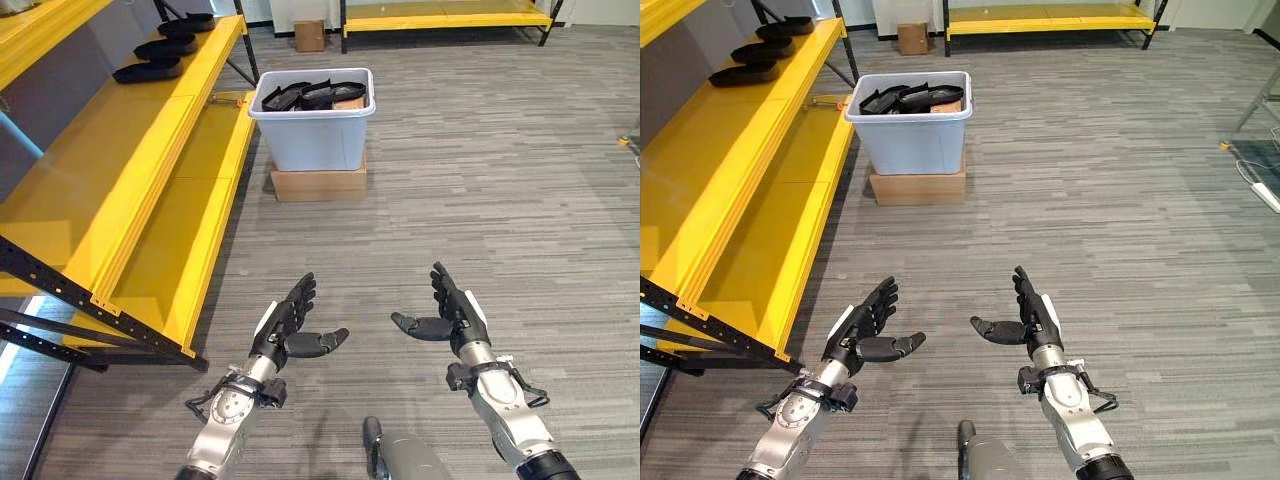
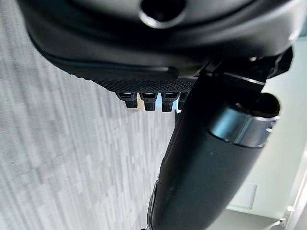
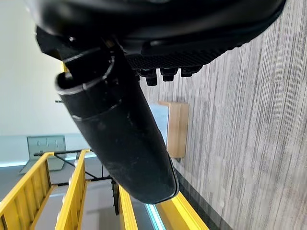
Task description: Move parts from the plastic box to the shelf.
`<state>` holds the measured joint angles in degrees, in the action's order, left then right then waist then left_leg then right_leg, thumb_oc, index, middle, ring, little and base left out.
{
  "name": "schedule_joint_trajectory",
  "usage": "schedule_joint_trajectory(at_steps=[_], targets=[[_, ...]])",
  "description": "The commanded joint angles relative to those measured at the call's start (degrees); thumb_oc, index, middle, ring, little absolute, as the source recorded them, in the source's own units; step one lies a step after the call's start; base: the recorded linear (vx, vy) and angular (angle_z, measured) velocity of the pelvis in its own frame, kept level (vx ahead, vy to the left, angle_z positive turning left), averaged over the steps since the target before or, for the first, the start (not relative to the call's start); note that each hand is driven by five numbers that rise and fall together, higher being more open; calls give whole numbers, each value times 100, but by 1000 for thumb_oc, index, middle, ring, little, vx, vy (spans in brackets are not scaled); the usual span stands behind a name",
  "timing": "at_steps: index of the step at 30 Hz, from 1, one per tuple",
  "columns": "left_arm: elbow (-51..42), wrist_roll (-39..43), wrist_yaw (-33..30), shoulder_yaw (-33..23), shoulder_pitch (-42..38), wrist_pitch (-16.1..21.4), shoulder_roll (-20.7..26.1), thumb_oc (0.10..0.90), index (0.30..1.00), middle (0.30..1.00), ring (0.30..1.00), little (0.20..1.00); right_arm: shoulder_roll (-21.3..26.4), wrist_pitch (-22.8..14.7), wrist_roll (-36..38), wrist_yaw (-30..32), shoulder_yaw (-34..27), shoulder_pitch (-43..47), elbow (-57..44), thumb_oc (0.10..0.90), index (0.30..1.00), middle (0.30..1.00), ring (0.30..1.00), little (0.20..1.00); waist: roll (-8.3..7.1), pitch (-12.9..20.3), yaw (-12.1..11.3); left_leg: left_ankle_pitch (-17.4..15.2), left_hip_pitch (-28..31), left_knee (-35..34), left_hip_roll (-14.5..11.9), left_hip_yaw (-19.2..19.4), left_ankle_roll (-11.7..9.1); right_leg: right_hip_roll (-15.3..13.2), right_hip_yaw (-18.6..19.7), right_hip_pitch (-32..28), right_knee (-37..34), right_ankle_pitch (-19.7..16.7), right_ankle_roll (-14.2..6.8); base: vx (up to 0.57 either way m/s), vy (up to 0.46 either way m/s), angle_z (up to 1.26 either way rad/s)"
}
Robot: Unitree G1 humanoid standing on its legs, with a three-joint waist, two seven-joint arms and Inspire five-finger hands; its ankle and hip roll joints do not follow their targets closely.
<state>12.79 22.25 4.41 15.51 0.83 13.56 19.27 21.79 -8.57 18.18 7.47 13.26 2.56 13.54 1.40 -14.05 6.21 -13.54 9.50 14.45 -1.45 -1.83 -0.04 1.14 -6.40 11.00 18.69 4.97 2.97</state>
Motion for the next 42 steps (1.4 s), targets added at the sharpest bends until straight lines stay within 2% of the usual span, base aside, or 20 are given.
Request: schedule_joint_trajectory(at_steps=[1,2,4,6,8,10,11,13,16,19,22,28,30,33,34,36,37,39,40,42], targets=[[-529,70,-79,-193,-198,389,91,900,1000,1000,1000,1000,16,-628,105,-53,-176,116,-612,900,1000,1000,1000,1000,-113,469,114,878,5,1159,117,482,24,-182,349,-193,-677,-306,-241,164,-187,30],[-392,94,-38,-190,-326,393,63,900,1000,1000,1000,1000,51,-676,78,13,-170,70,-591,900,1000,1000,1000,1000,-177,456,101,977,-611,2123,162,665,0,-252,270,-448,-822,-266,-136,166,-180,23],[-299,4,-38,-215,-376,450,43,900,1000,1000,1000,1000,55,-676,193,20,-172,63,-555,900,1000,1000,1000,1000,-182,401,39,750,-1077,2293,279,690,127,-221,307,-642,-868,-195,-141,180,-114,35],[-250,-2,-86,-237,-373,512,67,900,1000,1000,1000,1000,39,-684,216,6,-171,73,-541,900,1000,1000,1000,1000,-223,379,-16,620,-1275,1900,390,715,265,-204,382,-737,-881,-162,-179,165,-11,19],[-214,47,-169,-281,-337,553,103,900,1000,1000,1000,1000,11,-626,145,-13,-164,114,-535,900,1000,1000,1000,1000,-251,320,-96,558,-1362,1106,396,878,350,-148,424,-930,-902,-73,-220,203,43,-4],[-172,77,-144,-374,-273,685,112,900,1000,1000,1000,1000,-8,-624,-7,24,-101,153,-546,900,1000,1000,1000,1000,-239,219,-236,875,-1591,-95,256,921,205,-43,488,-1365,-982,127,-230,272,94,-11],[-179,64,-129,-404,-253,698,113,900,1000,1000,1000,1000,-15,-630,-29,60,-91,152,-551,900,1000,1000,1000,1000,-211,226,-285,1092,-1696,-384,183,866,119,12,510,-1461,-1020,167,-220,333,75,-20],[-181,17,-62,-510,-189,753,120,900,1000,1000,1000,1000,-17,-674,-60,174,-83,175,-553,900,1000,1000,1000,1000,-161,162,-435,1849,-1862,-1200,-105,612,-146,134,627,-1836,-1096,364,-168,376,54,-36],[-101,-65,-64,-602,-216,790,106,900,1000,1000,1000,1000,9,-643,19,189,-31,258,-618,900,1000,1000,1000,1000,-126,67,-519,2041,-1998,-1871,-461,459,-254,140,787,-2063,-943,629,-142,384,81,-39],[35,-208,-217,-614,-321,821,57,900,1000,1000,1000,1000,-3,-539,131,183,47,340,-672,900,1000,1000,1000,1000,-52,-56,-545,1906,-2087,-1927,-647,254,-361,55,899,-2105,-538,933,-156,430,157,-35],[68,-264,-311,-611,-376,823,116,900,1000,1000,1000,1000,9,-514,273,54,108,385,-660,900,1000,1000,1000,1000,22,-48,-549,1948,-1940,-1840,-613,283,-400,-11,862,-2118,-447,1073,-198,362,167,-34],[-45,-279,-136,-684,-269,788,307,900,1000,1000,1000,1000,-132,-557,317,-95,197,268,-609,900,1000,1000,1000,1000,96,113,-704,1626,-1940,-911,-115,327,-230,-354,418,-2174,-292,1189,-318,385,216,-30],[-67,-397,-97,-651,-293,785,376,900,1000,1000,1000,1000,-224,-643,242,-43,240,266,-559,900,1000,1000,1000,1000,69,201,-763,1500,-1900,-835,30,361,-100,-481,289,-2214,-167,1121,-403,309,215,-10],[-97,-445,-9,-587,-332,719,460,900,1000,1000,1000,1000,-306,-750,210,133,263,284,-511,900,1000,1000,1000,1000,-35,317,-838,1334,-1888,-739,281,381,146,-666,206,-2236,188,712,-575,257,201,4],[-122,-587,67,-566,-357,685,512,900,1000,1000,1000,1000,-381,-814,177,235,233,303,-489,900,1000,1000,1000,1000,-107,388,-864,1227,-1794,-768,492,386,368,-805,211,-2126,876,204,-748,247,234,9],[-138,-597,173,-480,-418,586,568,900,1000,1000,1000,1000,-449,-862,120,331,198,325,-494,900,1000,1000,1000,1000,-118,471,-898,1142,-1712,-838,642,429,545,-967,185,-1951,1785,-413,-875,286,329,13],[-124,-623,205,-400,-459,582,559,900,1000,1000,1000,1000,-494,-950,22,512,232,355,-479,900,1000,1000,1000,1000,-45,506,-921,1088,-1641,-894,675,446,640,-1093,130,-1665,2532,-679,-880,335,366,8],[-124,-628,199,-308,-479,555,564,900,1000,1000,1000,1000,-535,-954,-5,583,254,396,-467,900,1000,1000,1000,1000,-60,506,-919,965,-1476,-953,781,477,693,-1235,54,-1475,2915,-614,-891,214,235,-23],[-121,-618,137,-246,-494,562,565,900,1000,1000,1000,1000,-552,-928,-42,613,283,439,-467,900,1000,1000,1000,1000,40,449,-877,1003,-1367,-1019,712,546,731,-1127,46,-1072,3098,-630,-795,83,128,-44],[-107,-441,93,-197,-438,633,579,900,1000,1000,1000,1000,-524,-913,-114,643,323,473,-473,900,1000,1000,1000,1000,140,339,-730,986,-1042,-1196,680,508,708,-693,96,-385,2747,-357,-683,177,87,-36]])
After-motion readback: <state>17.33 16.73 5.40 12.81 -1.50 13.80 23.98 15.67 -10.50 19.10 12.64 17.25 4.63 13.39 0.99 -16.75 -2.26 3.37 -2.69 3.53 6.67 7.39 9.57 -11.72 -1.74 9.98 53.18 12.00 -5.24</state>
